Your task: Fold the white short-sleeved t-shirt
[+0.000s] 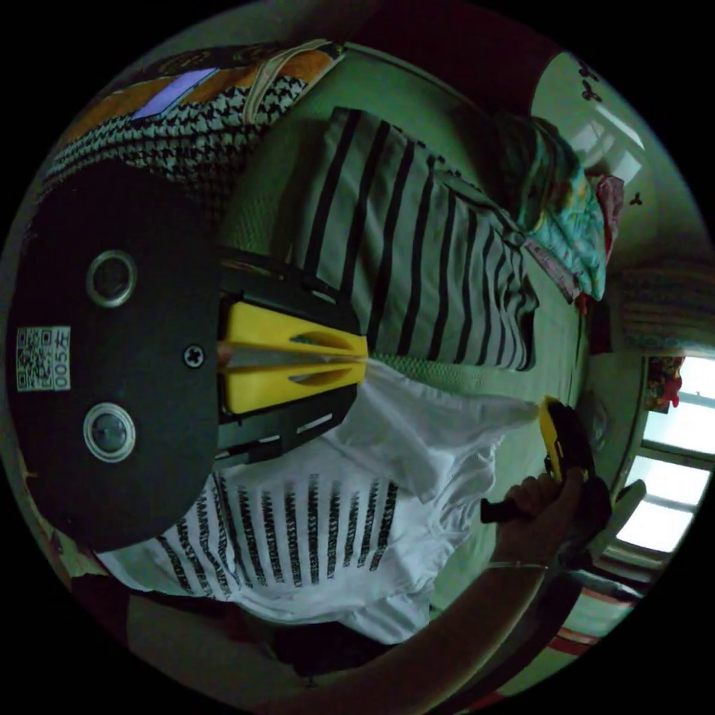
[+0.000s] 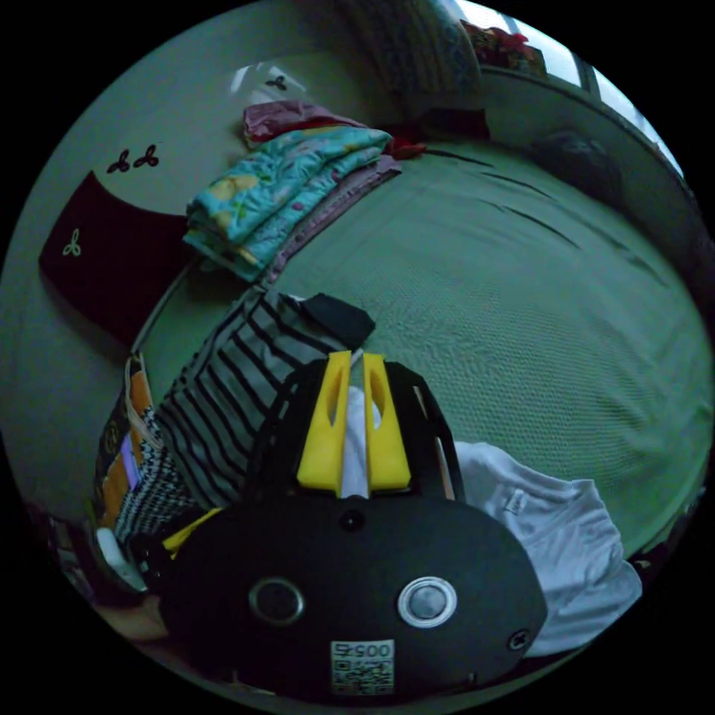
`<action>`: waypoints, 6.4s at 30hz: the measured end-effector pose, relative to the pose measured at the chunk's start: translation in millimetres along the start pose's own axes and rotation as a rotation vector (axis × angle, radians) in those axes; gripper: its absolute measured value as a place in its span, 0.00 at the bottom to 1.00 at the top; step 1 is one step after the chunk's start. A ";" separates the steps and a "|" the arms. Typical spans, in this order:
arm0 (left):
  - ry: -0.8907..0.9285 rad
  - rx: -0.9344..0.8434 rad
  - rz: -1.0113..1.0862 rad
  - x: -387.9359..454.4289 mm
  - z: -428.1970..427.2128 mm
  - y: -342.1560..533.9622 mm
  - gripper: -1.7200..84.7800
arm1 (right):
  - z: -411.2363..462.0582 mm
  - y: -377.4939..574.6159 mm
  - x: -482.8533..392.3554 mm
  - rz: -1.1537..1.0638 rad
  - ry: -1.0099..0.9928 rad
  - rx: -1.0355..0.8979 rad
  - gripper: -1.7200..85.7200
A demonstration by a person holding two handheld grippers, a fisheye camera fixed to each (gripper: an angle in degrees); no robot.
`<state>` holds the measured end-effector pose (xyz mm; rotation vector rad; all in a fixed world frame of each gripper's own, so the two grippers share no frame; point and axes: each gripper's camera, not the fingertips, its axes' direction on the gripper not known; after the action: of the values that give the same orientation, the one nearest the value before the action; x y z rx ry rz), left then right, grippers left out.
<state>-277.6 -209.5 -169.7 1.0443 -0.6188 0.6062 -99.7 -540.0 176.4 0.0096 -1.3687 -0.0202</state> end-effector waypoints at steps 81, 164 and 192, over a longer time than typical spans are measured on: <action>0.063 -0.075 0.271 340.4 -17.6 -33.9 0.02 | -239.9 433.0 77.0 0.083 0.351 -0.095 0.10; 0.091 -0.111 0.238 294.3 35.0 -58.3 0.08 | -258.9 570.3 90.8 0.109 0.376 -0.116 0.09; -0.054 -0.182 0.081 146.0 46.3 29.3 0.18 | -217.2 667.6 88.2 0.463 0.452 -0.057 0.15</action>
<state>-207.4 -217.4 -30.6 0.8707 -0.7528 0.5821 136.7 124.6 231.6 -0.3320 -0.8929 0.3146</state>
